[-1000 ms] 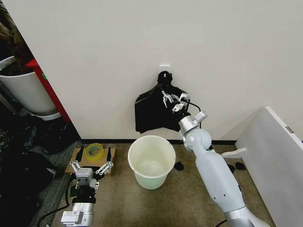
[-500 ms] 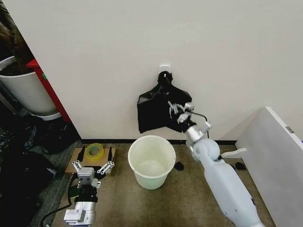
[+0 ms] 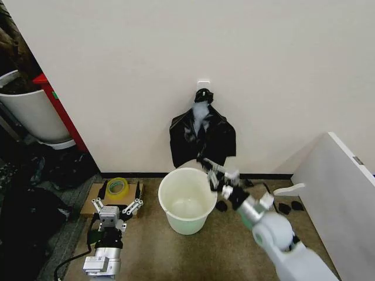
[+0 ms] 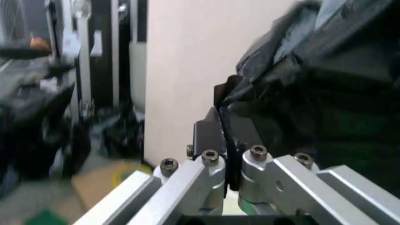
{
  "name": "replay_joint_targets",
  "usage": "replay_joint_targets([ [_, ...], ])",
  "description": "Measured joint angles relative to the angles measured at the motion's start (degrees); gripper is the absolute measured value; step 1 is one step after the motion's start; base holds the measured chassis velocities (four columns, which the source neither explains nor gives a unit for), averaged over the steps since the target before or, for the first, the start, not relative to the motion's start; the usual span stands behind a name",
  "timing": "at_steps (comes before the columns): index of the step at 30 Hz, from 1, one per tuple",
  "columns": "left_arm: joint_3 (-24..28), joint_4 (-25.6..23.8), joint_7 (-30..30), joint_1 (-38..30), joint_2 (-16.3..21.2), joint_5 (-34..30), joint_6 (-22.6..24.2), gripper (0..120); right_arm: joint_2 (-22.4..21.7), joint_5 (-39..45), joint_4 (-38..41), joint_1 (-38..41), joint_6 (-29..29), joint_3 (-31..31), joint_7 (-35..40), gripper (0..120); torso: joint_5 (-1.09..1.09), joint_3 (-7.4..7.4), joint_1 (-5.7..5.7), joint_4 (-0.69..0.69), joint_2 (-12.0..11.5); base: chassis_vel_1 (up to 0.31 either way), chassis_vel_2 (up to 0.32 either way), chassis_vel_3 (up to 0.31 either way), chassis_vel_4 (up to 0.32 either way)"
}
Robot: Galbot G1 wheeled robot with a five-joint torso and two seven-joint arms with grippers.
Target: Place the garbage bag over the trash bin.
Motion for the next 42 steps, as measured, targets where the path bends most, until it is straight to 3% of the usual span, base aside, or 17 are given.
replay_joint_targets([
  [4,0.0,0.3,-0.1,-0.3,0.1,0.1,0.0,100,0.9,-10.9,1.7,-9.2,5.9,2.4,-2.4,0,0.02,0.0,0.0,-0.01,0.0,0.0,0.0,0.0,0.0],
  [12,0.3,0.6,-0.2,-0.7,0.8,0.2,0.0,100,0.5,-20.7,1.1,-17.1,17.9,4.0,-9.1,0,0.01,0.0,0.0,0.0,0.0,0.0,0.0,0.0,0.0],
  [23,0.4,0.7,-0.2,-0.4,1.0,0.6,0.0,100,0.9,-26.0,-0.6,-18.5,22.6,4.0,-9.9,0,0.01,0.01,0.01,0.0,0.0,0.0,0.0,0.0,0.0],
  [28,0.9,0.7,-0.3,-0.8,2.1,0.5,0.1,100,1.7,-23.9,-1.3,-16.4,20.6,3.1,-4.3,0,0.01,0.01,0.01,0.01,0.0,0.0,0.0,0.0,0.0],
  [32,2.0,0.0,0.1,-1.5,4.8,-0.6,1.2,100,2.7,-19.4,-0.4,-14.4,16.5,2.7,2.4,0,0.01,0.01,0.01,0.01,0.0,0.0,0.0,0.0,0.0],
  [36,5.6,-2.1,1.6,-5.6,12.0,-5.0,4.9,100,3.8,-19.4,0.8,-12.8,14.3,3.9,5.9,0,0.0,0.01,0.01,0.01,0.0,0.0,0.0,0.0,0.0],
  [37,5.6,-2.1,1.6,-5.6,12.0,-5.0,4.9,100,3.8,-19.4,0.8,-12.8,14.3,3.9,5.9,0,0.0,0.01,0.01,0.01,0.0,0.0,0.0,0.0,0.0],
  [41,9.7,-5.6,3.2,-12.5,22.5,-11.1,10.5,100,5.1,-25.9,0.3,-11.9,14.9,4.8,8.0,0,0.0,0.02,0.01,0.03,0.0,0.0,0.0,0.0,0.0],
  [42,9.7,-5.6,3.2,-12.5,22.5,-11.1,10.5,100,5.1,-25.9,0.3,-11.9,14.9,4.8,8.0,0,0.0,0.02,0.01,0.03,0.0,0.0,0.0,0.0,0.0],
])
